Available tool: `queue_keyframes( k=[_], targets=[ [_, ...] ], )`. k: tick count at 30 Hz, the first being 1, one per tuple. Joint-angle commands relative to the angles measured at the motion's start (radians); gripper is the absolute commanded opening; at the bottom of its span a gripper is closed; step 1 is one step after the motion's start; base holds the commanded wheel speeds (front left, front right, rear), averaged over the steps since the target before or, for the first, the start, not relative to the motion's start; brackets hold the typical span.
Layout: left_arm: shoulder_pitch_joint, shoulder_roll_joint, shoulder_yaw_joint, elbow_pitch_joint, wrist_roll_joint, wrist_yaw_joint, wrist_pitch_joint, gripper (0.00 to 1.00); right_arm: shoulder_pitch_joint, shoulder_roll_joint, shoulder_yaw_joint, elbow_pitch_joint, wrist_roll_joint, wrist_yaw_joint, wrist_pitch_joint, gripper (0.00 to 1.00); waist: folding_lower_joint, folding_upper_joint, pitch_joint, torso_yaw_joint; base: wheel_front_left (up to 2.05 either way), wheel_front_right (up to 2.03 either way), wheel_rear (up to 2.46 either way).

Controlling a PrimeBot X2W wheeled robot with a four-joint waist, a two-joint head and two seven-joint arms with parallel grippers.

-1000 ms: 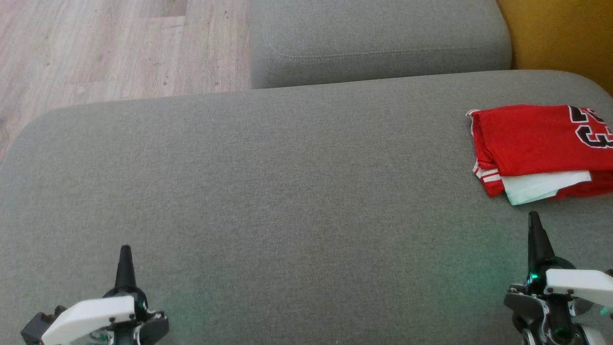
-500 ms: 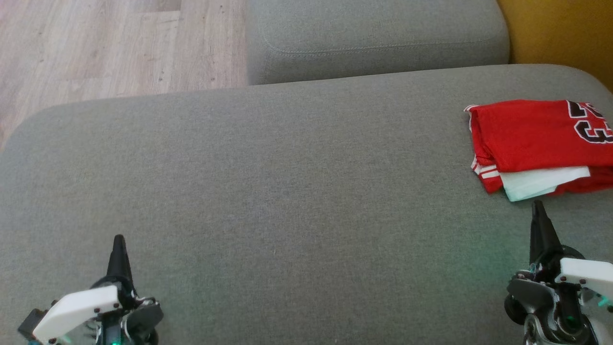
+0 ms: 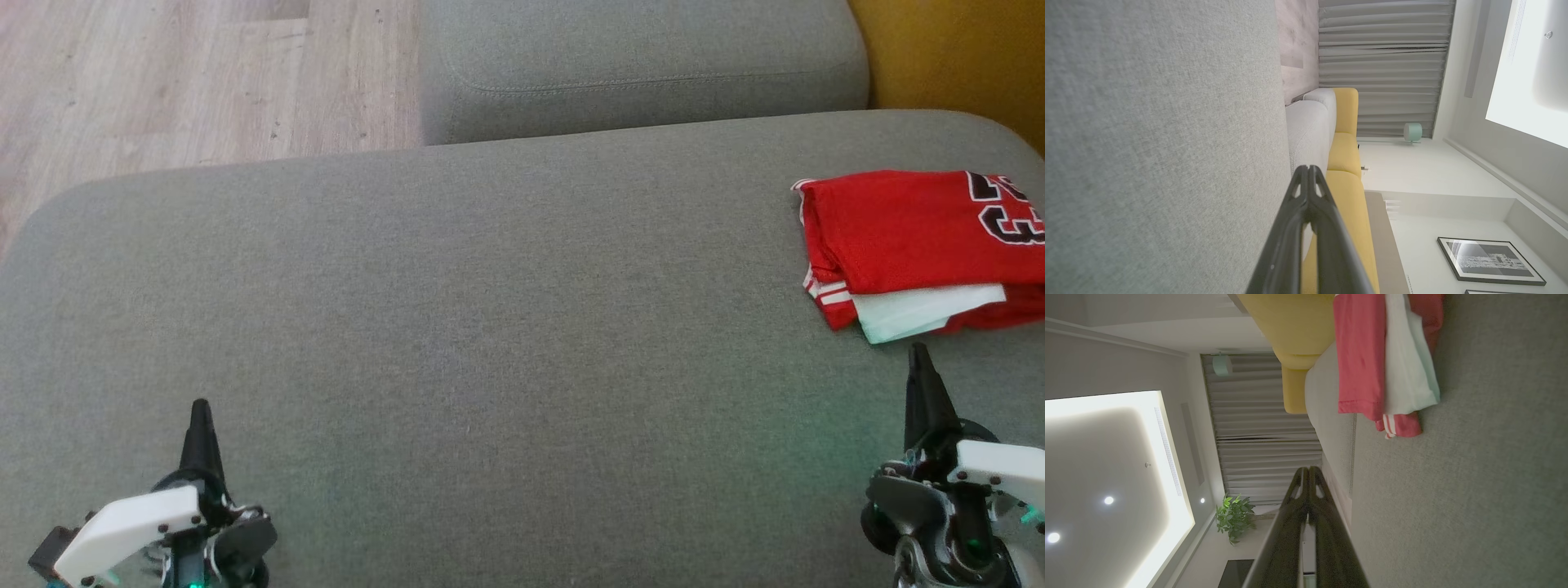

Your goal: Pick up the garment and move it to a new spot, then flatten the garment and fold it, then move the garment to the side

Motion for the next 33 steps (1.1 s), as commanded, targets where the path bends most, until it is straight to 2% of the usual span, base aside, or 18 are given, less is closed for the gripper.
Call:
queue_keyframes(
  k=[1, 33],
  targets=[
    [-0.049, 0.008, 0.039, -0.028, 0.002, -0.007, 0.007, 0.00, -0.051, -0.014, 0.017, -0.032, 0.003, -0.001, 0.010, 0.00, 0.0000, 0.0000, 0.000, 0.000, 0.00, 0.00, 0.00],
    [-0.050, 0.001, 0.050, -0.027, 0.011, -0.007, 0.016, 0.00, -0.052, -0.008, 0.008, -0.031, -0.005, -0.001, 0.018, 0.00, 0.0000, 0.0000, 0.000, 0.000, 0.00, 0.00, 0.00]
  ],
)
